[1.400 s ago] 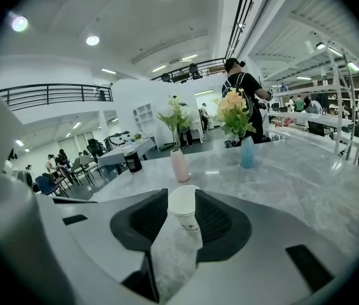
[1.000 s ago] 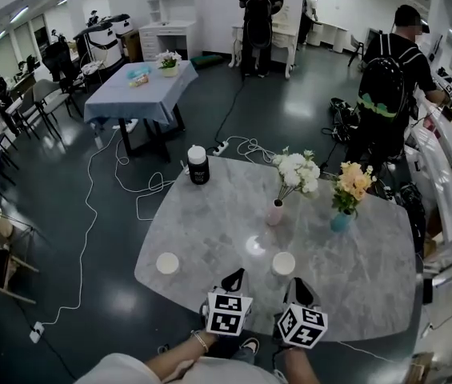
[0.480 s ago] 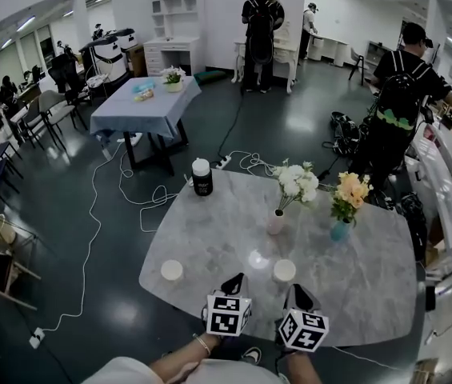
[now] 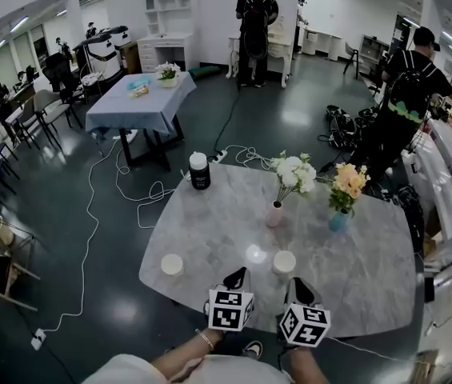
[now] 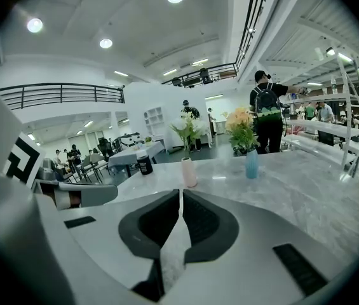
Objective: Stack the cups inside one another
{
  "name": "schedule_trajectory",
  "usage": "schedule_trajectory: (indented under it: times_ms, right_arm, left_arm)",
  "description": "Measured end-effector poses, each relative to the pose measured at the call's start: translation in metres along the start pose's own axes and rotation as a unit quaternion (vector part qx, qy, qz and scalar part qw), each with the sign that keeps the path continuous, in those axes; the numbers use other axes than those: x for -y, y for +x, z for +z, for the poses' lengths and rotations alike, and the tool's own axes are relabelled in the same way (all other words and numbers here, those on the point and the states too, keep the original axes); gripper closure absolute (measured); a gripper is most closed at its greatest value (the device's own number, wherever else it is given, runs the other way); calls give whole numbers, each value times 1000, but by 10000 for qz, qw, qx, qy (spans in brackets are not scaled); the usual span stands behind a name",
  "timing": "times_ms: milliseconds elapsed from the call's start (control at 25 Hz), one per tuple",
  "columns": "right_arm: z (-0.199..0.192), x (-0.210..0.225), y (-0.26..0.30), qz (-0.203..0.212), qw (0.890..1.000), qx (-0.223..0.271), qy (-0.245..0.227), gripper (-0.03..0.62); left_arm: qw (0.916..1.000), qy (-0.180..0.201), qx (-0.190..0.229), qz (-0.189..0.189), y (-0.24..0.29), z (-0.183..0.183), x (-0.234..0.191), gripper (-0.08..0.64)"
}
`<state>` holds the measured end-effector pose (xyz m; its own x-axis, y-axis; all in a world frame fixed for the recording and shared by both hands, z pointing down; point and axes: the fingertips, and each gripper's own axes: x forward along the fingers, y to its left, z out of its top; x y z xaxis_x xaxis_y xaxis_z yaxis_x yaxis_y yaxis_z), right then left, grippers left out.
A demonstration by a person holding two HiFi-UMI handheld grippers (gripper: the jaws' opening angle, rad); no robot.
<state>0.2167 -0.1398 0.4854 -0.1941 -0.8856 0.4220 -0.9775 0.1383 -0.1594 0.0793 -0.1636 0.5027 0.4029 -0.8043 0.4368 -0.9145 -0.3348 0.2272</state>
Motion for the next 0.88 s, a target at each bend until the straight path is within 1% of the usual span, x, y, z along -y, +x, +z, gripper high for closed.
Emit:
schedule_trajectory:
  times_ms: [160,560,680,880]
  right_arm:
    - [-2,-1,-3,-13,10000,-18,-20,571]
    - [-5,-5,-2,59,10000,-16,12,571]
    - [-6,-16,3,211,9998,-54,-35,571]
    - [-16,-45,19,633,9976,-230,-165,571]
  left_arm:
    - [10000,-46,-5,-49,-2,-1,2,565]
    - [9999,-56,-16,82,-6,-6,-4,565]
    - [9998,-113,-26,191,-10,-8,-14,566]
    - [9984,-275,-33,491,-21,-16,-38,565]
